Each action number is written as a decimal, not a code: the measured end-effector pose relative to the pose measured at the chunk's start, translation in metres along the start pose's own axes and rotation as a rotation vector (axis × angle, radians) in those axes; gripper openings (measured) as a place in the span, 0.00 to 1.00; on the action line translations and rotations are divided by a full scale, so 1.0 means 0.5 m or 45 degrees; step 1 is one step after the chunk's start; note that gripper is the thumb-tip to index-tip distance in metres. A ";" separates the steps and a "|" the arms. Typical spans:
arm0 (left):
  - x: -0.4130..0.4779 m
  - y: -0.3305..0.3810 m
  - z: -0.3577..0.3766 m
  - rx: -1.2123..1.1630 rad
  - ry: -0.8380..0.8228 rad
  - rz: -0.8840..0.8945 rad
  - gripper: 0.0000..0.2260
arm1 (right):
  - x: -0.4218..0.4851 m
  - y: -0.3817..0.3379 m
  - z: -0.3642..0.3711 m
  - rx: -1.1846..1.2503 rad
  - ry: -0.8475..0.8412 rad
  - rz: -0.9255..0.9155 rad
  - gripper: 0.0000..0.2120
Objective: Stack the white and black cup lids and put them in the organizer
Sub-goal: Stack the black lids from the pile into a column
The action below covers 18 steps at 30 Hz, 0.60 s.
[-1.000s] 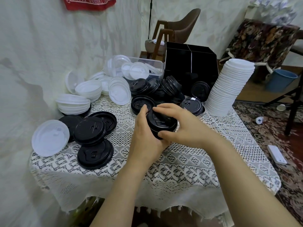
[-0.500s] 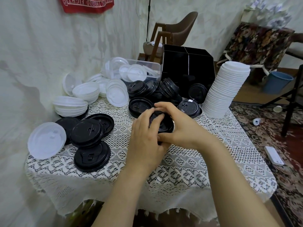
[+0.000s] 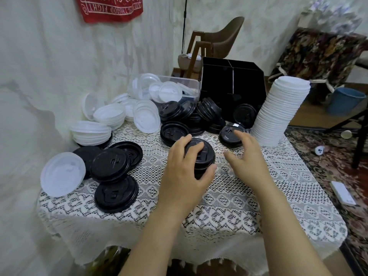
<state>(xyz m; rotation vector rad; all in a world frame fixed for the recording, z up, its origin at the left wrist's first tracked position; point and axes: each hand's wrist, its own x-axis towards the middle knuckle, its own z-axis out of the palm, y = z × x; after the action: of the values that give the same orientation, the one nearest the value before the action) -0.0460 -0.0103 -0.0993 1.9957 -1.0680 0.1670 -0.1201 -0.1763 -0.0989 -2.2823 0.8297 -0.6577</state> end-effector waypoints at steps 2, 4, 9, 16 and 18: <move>0.000 0.001 -0.001 0.001 0.015 0.006 0.29 | 0.005 0.018 0.003 -0.105 -0.072 0.058 0.35; 0.000 0.002 -0.001 -0.006 0.016 0.006 0.29 | 0.010 0.022 0.007 -0.146 -0.098 0.090 0.38; 0.000 0.002 0.001 -0.004 0.015 0.014 0.30 | 0.040 0.017 0.003 -0.150 0.071 0.063 0.37; 0.001 0.002 -0.001 -0.004 0.024 0.019 0.29 | 0.081 0.011 0.023 -0.413 0.003 0.083 0.41; 0.001 0.002 -0.001 -0.003 0.020 0.020 0.29 | 0.101 0.009 0.031 -0.457 0.027 0.109 0.42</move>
<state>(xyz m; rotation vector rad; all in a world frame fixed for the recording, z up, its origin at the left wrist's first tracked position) -0.0460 -0.0107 -0.0982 1.9811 -1.0734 0.1892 -0.0781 -0.2083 -0.1009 -2.5415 1.1246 -0.5280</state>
